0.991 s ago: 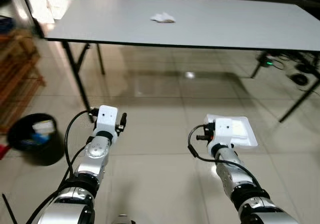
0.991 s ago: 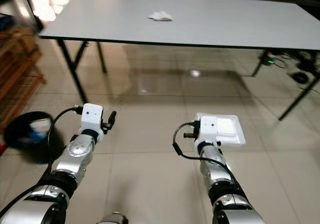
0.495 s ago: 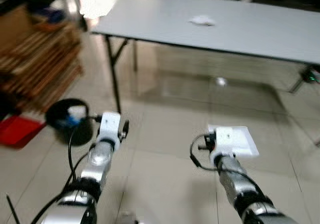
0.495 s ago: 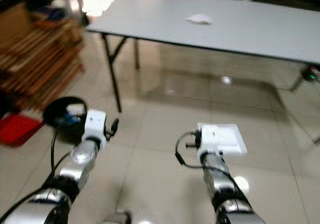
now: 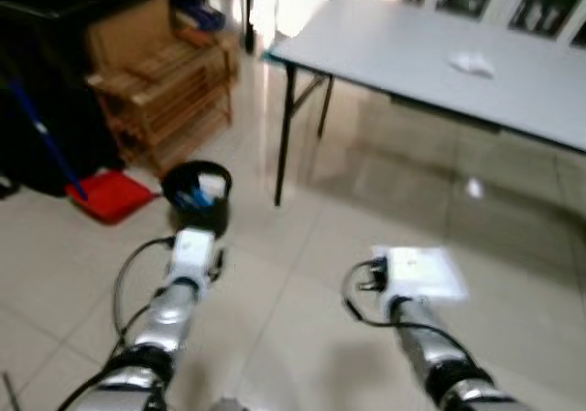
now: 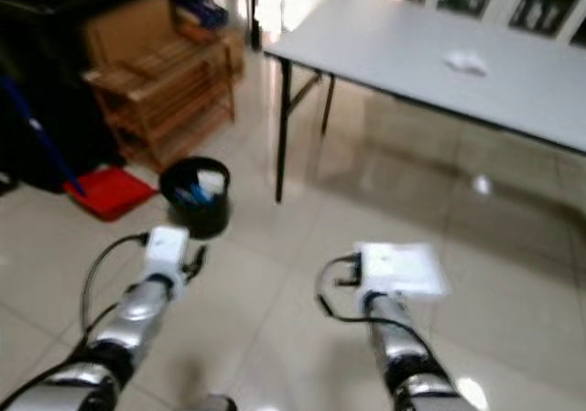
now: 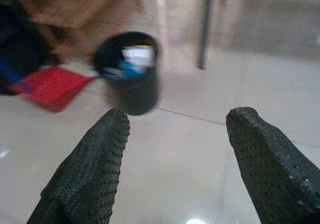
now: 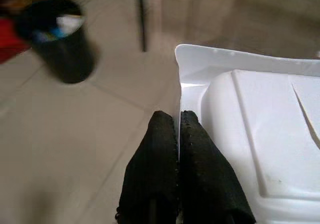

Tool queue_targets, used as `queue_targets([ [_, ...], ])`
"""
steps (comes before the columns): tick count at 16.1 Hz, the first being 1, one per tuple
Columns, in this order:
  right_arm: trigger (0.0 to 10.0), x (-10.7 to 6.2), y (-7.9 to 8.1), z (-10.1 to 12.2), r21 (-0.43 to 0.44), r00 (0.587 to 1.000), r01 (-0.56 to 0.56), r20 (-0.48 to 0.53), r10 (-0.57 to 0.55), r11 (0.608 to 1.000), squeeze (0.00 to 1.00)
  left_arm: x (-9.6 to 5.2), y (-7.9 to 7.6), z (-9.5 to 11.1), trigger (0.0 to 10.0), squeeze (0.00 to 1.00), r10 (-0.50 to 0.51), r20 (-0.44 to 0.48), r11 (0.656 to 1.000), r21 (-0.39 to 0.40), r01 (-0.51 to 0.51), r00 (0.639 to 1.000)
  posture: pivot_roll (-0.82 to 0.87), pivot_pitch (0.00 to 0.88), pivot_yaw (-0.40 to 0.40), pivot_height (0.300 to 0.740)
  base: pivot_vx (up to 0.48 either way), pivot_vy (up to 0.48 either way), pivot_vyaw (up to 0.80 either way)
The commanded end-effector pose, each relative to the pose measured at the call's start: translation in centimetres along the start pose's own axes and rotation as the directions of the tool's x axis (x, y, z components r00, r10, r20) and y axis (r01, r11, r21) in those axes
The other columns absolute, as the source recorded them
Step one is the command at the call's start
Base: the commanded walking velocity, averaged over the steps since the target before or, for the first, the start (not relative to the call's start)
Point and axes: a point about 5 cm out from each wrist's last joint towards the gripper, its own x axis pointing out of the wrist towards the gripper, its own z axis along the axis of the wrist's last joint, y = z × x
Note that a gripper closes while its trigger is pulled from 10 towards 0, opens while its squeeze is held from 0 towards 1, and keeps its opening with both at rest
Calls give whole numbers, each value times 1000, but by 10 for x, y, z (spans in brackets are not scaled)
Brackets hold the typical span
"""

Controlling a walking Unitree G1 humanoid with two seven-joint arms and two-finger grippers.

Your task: Picking trash to rubbish bin

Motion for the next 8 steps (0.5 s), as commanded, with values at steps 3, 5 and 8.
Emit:
queue_targets([
  [3,10000,-5,-7,-14,-13,998,12,-67,-13,1000,0,-10,-12,-28,10000,0,-40,-113,999,14,42,993,-25,24,-72,740,0,0,800],
  [5,10000,-8,-8,-24,-21,994,11,-112,-13,1000,0,-14,-13,-39,10000,0,-41,-158,999,16,44,987,-25,26,-72,740,0,0,800],
  [8,10000,-15,-11,-43,-15,980,18,-200,-21,1000,0,-26,-17,-62,10000,0,-45,-255,999,14,50,966,-24,40,-78,740,0,0,800],
])
